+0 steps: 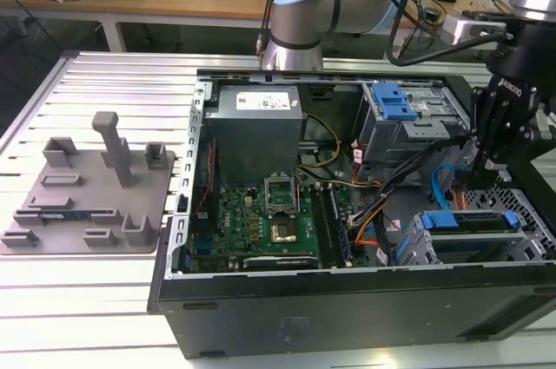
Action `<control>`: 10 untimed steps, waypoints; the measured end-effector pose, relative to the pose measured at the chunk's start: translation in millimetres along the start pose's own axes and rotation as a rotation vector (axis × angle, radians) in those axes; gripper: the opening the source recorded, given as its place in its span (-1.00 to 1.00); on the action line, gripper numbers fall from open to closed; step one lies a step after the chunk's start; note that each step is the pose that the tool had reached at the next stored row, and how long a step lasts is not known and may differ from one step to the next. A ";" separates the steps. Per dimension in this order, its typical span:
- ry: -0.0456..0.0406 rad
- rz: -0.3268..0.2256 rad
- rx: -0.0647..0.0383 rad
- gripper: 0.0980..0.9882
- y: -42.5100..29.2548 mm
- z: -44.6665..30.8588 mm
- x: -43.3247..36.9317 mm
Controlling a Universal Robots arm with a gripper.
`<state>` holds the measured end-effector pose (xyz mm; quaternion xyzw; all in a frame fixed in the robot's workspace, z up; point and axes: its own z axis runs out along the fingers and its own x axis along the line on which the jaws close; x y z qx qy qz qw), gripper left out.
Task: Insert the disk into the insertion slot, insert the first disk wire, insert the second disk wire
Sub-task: 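Insert the first disk wire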
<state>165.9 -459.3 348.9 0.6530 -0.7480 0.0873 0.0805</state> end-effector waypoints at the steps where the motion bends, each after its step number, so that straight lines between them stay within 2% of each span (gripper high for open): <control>1: -0.0088 -0.003 0.000 -0.84 -0.2 -0.1 1.8; 4: -0.0156 -0.013 0.001 -0.84 -0.6 -1.0 4.2; 10: -0.0196 -0.045 0.008 -0.84 -1.0 -1.2 7.3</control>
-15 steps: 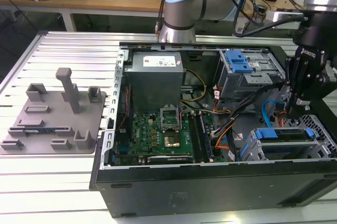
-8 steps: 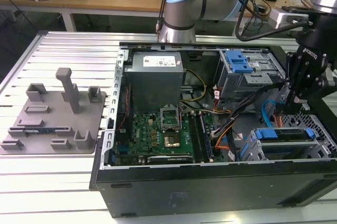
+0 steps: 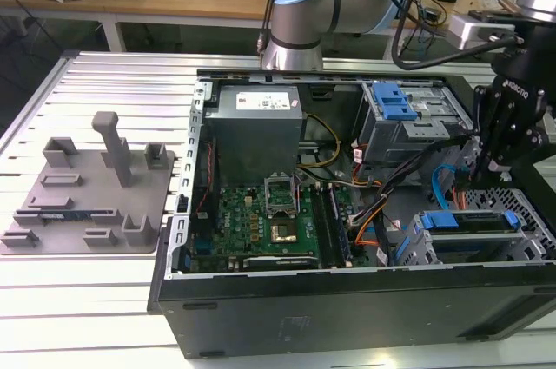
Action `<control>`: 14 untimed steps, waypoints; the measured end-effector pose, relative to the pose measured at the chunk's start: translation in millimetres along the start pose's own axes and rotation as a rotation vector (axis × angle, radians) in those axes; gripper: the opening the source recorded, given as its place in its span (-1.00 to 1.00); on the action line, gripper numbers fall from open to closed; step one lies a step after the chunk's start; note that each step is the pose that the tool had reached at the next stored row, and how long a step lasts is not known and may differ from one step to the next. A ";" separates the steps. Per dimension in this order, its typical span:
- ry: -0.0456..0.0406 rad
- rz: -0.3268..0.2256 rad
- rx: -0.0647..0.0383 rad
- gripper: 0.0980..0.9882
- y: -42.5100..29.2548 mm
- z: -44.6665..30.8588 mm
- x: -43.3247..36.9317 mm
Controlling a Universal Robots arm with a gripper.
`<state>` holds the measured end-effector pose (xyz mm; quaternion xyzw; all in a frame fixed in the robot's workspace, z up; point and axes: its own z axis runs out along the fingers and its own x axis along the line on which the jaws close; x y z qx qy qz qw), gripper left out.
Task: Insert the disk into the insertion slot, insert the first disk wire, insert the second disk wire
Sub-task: 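Insert the first disk wire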
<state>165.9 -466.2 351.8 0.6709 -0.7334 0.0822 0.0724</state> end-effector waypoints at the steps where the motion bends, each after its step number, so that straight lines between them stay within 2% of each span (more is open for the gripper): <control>1: -0.0061 -0.002 0.000 -0.84 0.0 0.1 0.6; 5: -0.0415 -0.004 -0.003 -0.84 -0.4 1.0 5.3; 6: -0.0606 -0.004 -0.005 -0.84 -0.7 1.6 7.9; 10: -0.1116 -0.003 -0.009 -0.84 -1.4 3.3 16.0; 11: -0.1310 -0.003 -0.011 -0.84 -1.8 4.4 21.0; 12: -0.1352 -0.004 -0.011 -0.84 -2.2 5.2 24.9; 14: -0.1372 -0.005 -0.011 -0.84 -2.5 5.9 27.9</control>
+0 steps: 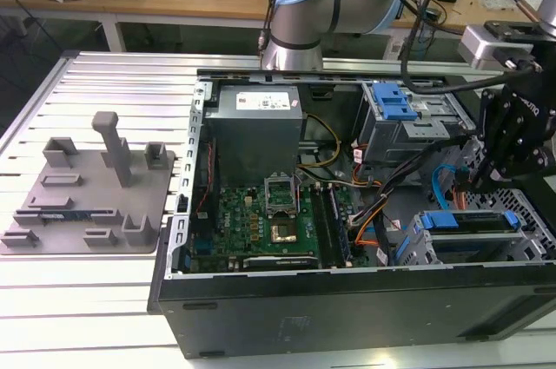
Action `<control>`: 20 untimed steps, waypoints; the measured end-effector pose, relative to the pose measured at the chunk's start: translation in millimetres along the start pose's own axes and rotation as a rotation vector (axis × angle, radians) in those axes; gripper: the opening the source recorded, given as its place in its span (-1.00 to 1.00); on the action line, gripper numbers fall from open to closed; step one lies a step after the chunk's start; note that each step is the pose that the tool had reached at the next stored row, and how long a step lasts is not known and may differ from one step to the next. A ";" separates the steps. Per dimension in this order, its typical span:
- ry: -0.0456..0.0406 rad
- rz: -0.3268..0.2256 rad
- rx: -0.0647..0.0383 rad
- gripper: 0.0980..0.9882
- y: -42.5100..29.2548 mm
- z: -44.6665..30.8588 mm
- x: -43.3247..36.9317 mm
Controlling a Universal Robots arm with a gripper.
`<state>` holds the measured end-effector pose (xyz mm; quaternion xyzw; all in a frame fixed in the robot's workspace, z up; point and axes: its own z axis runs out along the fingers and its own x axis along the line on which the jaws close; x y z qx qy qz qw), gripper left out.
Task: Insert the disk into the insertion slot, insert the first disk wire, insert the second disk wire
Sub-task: 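Insert the first disk wire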
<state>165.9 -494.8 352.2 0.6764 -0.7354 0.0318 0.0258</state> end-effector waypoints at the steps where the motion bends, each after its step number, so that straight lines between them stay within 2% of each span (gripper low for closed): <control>1: -0.0012 -0.001 0.000 -0.84 -0.1 0.1 1.7; 6: -0.0092 -0.009 0.000 -0.84 -0.8 0.4 10.0; 15: -0.0171 -0.021 0.000 -0.84 -4.2 -0.3 19.7; 17: -0.0290 -0.022 0.000 -0.84 -4.8 0.0 24.4; 18: -0.0440 -0.021 -0.002 -0.84 -5.0 0.3 26.9; 19: -0.0529 -0.021 -0.002 -0.84 -5.0 0.3 27.8; 20: -0.0567 -0.021 -0.003 -0.84 -5.0 0.4 27.9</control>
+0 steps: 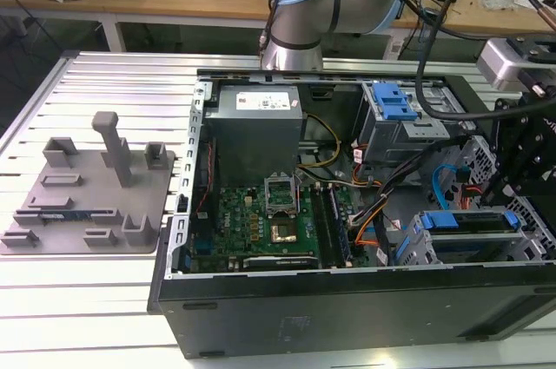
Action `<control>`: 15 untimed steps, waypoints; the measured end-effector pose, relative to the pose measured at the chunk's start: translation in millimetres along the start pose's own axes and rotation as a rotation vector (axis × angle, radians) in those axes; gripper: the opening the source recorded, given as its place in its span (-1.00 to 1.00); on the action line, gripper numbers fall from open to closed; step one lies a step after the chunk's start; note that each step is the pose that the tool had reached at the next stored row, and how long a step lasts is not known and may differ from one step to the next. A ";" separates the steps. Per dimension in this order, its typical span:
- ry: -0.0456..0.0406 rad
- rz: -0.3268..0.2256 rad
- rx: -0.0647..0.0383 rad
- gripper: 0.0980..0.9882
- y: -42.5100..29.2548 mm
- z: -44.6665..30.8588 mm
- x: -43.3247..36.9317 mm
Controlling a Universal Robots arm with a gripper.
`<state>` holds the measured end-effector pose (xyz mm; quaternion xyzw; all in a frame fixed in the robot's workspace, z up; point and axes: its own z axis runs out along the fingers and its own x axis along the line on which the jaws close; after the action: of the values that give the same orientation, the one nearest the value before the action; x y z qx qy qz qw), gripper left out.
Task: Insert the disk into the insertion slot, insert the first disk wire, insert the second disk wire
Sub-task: 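Insert the first disk wire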
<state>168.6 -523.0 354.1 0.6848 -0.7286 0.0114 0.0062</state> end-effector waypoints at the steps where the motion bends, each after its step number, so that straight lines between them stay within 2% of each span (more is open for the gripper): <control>1: -0.0005 0.000 0.000 -0.84 0.0 0.0 0.0; 7: -0.0018 0.000 0.000 -0.84 0.0 -0.1 0.2; 11: -0.0076 0.000 0.000 -0.84 -0.1 0.0 1.7; 15: -0.0078 0.000 0.000 -0.84 -0.1 0.0 1.8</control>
<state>168.6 -524.8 354.1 0.6848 -0.7287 0.0086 0.0035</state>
